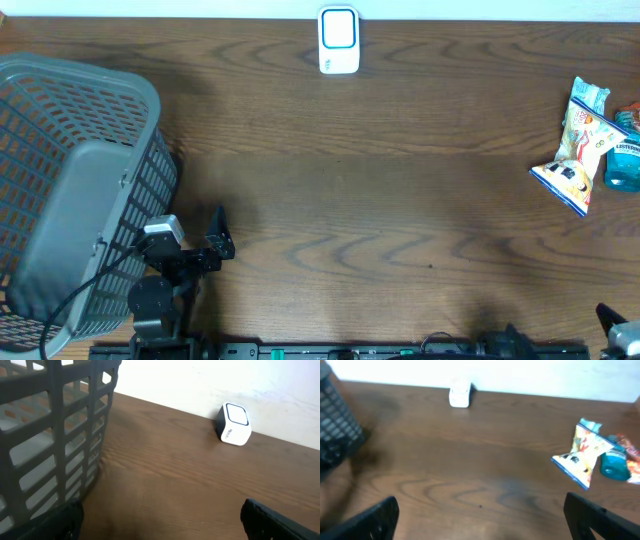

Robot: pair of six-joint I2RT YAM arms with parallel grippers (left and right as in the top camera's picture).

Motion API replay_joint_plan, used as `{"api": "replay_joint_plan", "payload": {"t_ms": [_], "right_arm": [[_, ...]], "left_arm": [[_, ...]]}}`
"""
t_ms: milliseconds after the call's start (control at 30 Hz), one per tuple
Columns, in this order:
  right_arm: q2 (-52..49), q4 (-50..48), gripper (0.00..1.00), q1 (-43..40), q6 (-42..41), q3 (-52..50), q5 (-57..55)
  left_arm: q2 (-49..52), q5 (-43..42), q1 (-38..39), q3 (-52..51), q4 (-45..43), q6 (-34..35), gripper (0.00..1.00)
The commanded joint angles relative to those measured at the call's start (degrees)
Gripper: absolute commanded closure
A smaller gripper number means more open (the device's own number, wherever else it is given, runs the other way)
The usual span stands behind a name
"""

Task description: Scan the item barcode

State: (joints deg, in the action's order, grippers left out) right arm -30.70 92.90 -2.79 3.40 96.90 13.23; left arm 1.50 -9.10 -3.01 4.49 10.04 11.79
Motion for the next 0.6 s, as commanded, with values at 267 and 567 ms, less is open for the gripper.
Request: {"api": "replay_joint_plan", "payload": {"t_ms": [267, 567], "right_arm": [[16.5, -38.0, 0.01, 0.8, 0.5, -36.2, -2.3], [27.2, -57.3, 0.01, 0.8, 0.5, -59.7, -2.4]], "left_arm": [[0.0, -1.0, -0.1, -0.9, 1.4, -0.1, 0.00], [0.0, -0.9, -0.1, -0.9, 1.4, -0.1, 0.00]]}}
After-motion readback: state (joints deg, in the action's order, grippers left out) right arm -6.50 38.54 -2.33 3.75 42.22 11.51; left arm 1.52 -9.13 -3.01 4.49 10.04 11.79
